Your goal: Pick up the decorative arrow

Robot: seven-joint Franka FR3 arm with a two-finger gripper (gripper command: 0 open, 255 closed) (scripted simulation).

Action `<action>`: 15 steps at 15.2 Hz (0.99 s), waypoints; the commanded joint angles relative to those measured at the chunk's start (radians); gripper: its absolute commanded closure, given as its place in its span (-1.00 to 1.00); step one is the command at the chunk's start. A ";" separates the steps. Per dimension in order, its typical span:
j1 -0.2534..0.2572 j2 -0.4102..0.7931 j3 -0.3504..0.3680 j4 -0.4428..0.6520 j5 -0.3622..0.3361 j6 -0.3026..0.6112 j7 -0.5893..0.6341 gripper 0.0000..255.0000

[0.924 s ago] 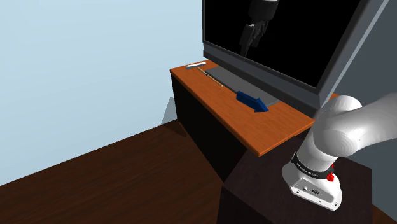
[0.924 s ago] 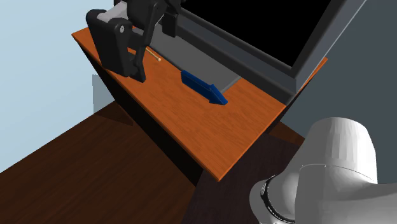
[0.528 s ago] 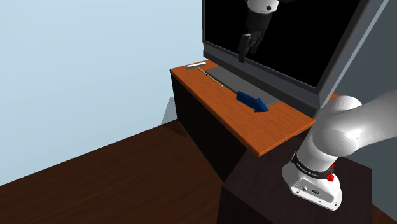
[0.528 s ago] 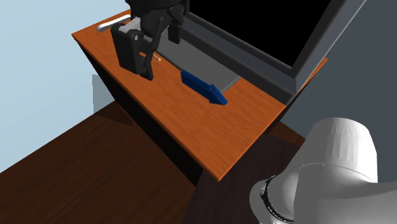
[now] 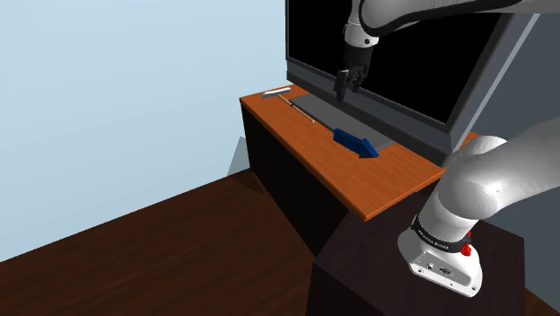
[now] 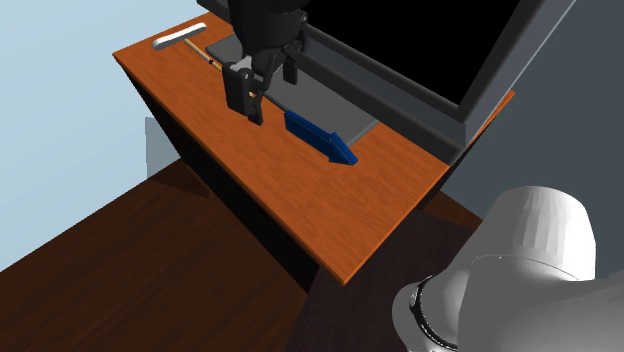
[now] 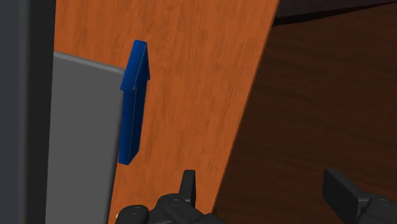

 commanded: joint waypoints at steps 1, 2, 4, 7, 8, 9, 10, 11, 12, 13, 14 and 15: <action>-0.015 0.043 -0.030 -0.010 -0.007 0.036 -0.017 -1.00; -0.022 0.066 -0.045 -0.015 -0.009 0.055 -0.024 -1.00; -0.035 0.116 -0.073 -0.021 -0.012 0.093 -0.039 -1.00; -0.052 0.196 -0.115 -0.024 -0.013 0.148 -0.063 -1.00; -0.058 0.224 -0.129 -0.024 -0.012 0.167 -0.072 -1.00; -0.063 0.253 -0.143 -0.022 -0.010 0.185 -0.081 -1.00; -0.068 0.283 -0.156 -0.020 -0.008 0.202 -0.091 -1.00; -0.073 0.314 -0.170 -0.017 -0.004 0.220 -0.101 -1.00; -0.078 0.345 -0.183 -0.012 0.001 0.237 -0.111 -1.00; -0.083 0.377 -0.196 -0.008 0.007 0.254 -0.122 -1.00; -0.088 0.409 -0.209 -0.002 0.014 0.270 -0.134 -1.00; -0.093 0.443 -0.221 0.005 0.022 0.286 -0.146 -1.00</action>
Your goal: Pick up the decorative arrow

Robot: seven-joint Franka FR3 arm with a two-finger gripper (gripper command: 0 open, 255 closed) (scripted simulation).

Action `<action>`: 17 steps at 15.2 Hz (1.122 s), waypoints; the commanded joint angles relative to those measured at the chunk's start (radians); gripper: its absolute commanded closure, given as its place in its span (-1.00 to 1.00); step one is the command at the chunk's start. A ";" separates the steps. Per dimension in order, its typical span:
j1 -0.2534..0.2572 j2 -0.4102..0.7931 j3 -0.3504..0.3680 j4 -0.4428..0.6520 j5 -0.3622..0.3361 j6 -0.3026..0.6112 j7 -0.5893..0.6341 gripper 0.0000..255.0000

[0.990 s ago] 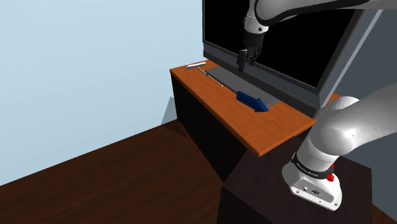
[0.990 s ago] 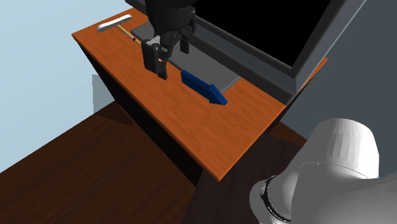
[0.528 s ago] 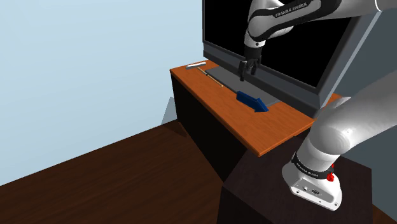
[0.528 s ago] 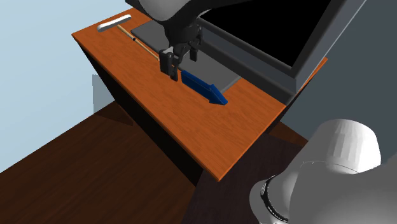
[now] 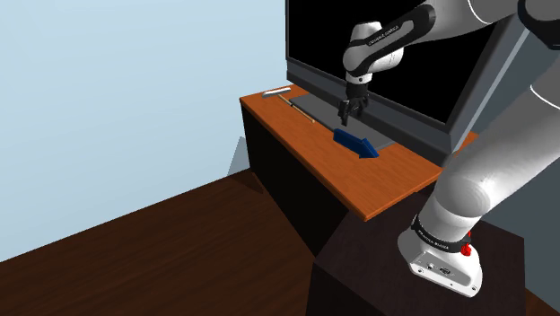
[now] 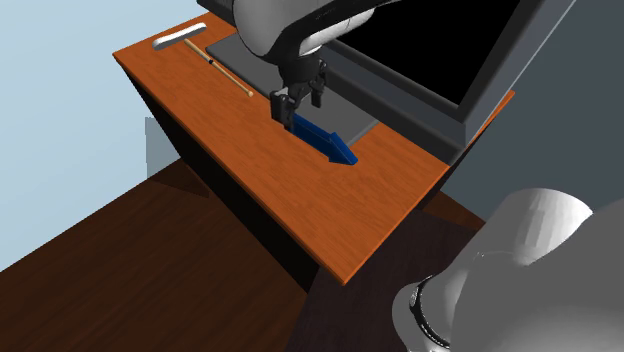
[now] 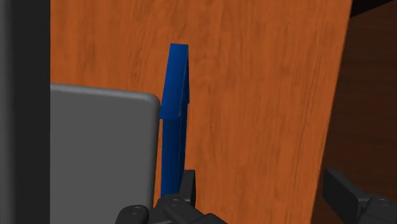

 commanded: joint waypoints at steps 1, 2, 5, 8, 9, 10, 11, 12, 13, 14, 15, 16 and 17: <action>-0.013 0.071 -0.029 0.013 0.016 0.037 -0.032 -1.00; -0.018 0.106 -0.040 0.021 0.026 0.052 -0.045 -1.00; -0.037 0.212 -0.068 0.051 0.065 0.093 -0.088 -1.00; -0.061 0.322 -0.087 0.088 0.112 0.127 -0.135 -1.00; -0.070 0.352 -0.090 0.100 0.126 0.135 -0.148 -1.00; -0.072 0.363 -0.088 0.097 0.132 0.148 -0.152 -1.00; -0.073 0.375 -0.086 0.095 0.138 0.160 -0.156 -1.00; -0.074 0.386 -0.084 0.092 0.144 0.173 -0.160 -1.00; -0.076 0.397 -0.083 0.090 0.151 0.185 -0.164 -1.00; -0.077 0.409 -0.081 0.089 0.157 0.198 -0.169 -1.00; -0.079 0.421 -0.078 0.087 0.164 0.210 -0.173 -1.00; -0.080 0.433 -0.076 0.086 0.171 0.222 -0.178 -1.00; -0.081 0.440 -0.074 0.085 0.175 0.229 -0.181 -1.00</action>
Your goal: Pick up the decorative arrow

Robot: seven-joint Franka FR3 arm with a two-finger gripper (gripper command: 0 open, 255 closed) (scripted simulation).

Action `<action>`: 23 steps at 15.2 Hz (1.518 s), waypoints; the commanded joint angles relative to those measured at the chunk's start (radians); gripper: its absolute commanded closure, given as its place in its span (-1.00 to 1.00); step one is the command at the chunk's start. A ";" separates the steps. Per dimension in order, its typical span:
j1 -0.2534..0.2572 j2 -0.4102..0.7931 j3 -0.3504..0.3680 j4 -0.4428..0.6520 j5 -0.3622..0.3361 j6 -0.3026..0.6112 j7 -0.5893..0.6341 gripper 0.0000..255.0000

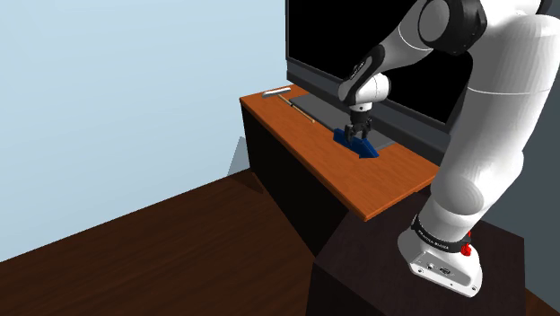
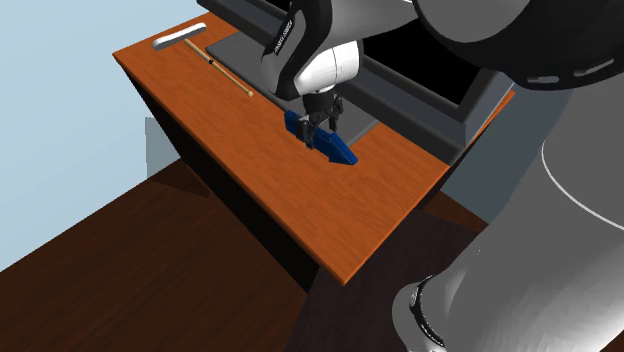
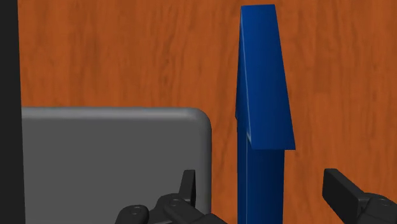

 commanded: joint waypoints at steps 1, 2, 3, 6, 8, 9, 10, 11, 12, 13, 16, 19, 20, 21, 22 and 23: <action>-0.001 0.006 0.002 -0.003 0.004 0.009 -0.002 -1.00; -0.001 0.004 0.001 -0.003 0.003 0.008 -0.002 1.00; -0.001 0.004 0.001 -0.004 0.003 0.008 -0.002 1.00; -0.001 0.004 0.001 -0.004 0.003 0.008 -0.002 1.00; -0.001 0.004 0.001 -0.004 0.003 0.008 -0.002 1.00; -0.001 0.004 0.001 -0.004 0.003 0.008 -0.003 1.00; -0.001 0.004 0.001 -0.004 0.003 0.008 -0.003 1.00; -0.001 0.006 0.002 -0.003 0.004 0.009 -0.002 1.00; 0.001 -0.006 -0.001 -0.002 -0.003 -0.003 0.003 1.00; 0.003 -0.018 -0.004 0.000 -0.010 -0.015 0.007 1.00; 0.008 -0.053 -0.010 0.005 -0.029 -0.053 0.020 1.00; 0.011 -0.086 -0.015 0.013 -0.048 -0.091 0.033 1.00; 0.012 -0.096 -0.016 0.016 -0.053 -0.103 0.036 1.00; 0.013 -0.107 -0.017 0.019 -0.059 -0.116 0.040 1.00; 0.014 -0.117 -0.018 0.022 -0.064 -0.129 0.044 1.00; 0.015 -0.127 -0.019 0.026 -0.069 -0.142 0.047 1.00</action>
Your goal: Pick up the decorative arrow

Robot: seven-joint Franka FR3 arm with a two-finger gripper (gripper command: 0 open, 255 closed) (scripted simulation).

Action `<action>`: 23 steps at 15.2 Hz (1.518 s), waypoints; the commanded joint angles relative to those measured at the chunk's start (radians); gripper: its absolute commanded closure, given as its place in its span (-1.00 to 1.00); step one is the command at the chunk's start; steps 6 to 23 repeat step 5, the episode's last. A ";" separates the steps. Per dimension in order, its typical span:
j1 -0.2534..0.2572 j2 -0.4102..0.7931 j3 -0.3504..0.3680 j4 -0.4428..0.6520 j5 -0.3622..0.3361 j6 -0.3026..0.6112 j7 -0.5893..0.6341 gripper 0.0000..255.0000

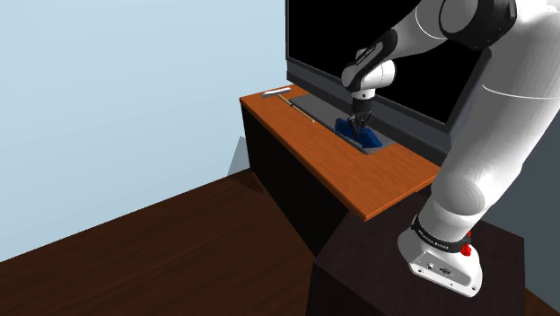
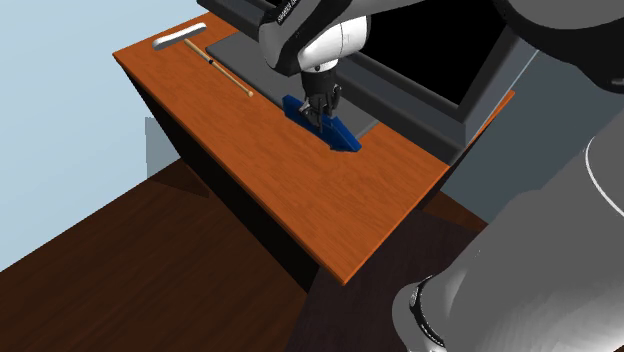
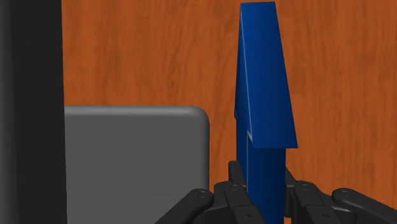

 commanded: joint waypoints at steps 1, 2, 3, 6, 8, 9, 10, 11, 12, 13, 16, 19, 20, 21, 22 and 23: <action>0.001 -0.022 -0.002 0.008 -0.011 -0.028 0.007 1.00; 0.002 -0.031 -0.003 0.012 -0.016 -0.041 0.010 1.00; 0.003 -0.041 -0.003 0.016 -0.021 -0.054 0.014 1.00; 0.003 -0.042 -0.003 0.017 -0.021 -0.056 0.014 1.00; 0.003 -0.042 -0.003 0.017 -0.021 -0.056 0.014 1.00; 0.003 -0.042 -0.003 0.017 -0.021 -0.056 0.014 1.00; 0.003 -0.042 -0.003 0.017 -0.021 -0.056 0.014 1.00; 0.003 -0.042 -0.003 0.017 -0.021 -0.056 0.014 1.00; 0.003 -0.042 -0.003 0.017 -0.021 -0.056 0.014 1.00; 0.003 -0.042 -0.003 0.017 -0.021 -0.056 0.014 1.00; 0.003 -0.042 -0.003 0.017 -0.021 -0.056 0.014 1.00; 0.003 -0.042 -0.003 0.017 -0.021 -0.056 0.014 1.00; 0.003 -0.042 -0.003 0.017 -0.021 -0.056 0.014 1.00; 0.003 -0.042 -0.003 0.017 -0.021 -0.056 0.014 1.00; 0.003 -0.042 -0.003 0.017 -0.021 -0.056 0.014 1.00; 0.003 -0.042 -0.003 0.017 -0.021 -0.056 0.014 1.00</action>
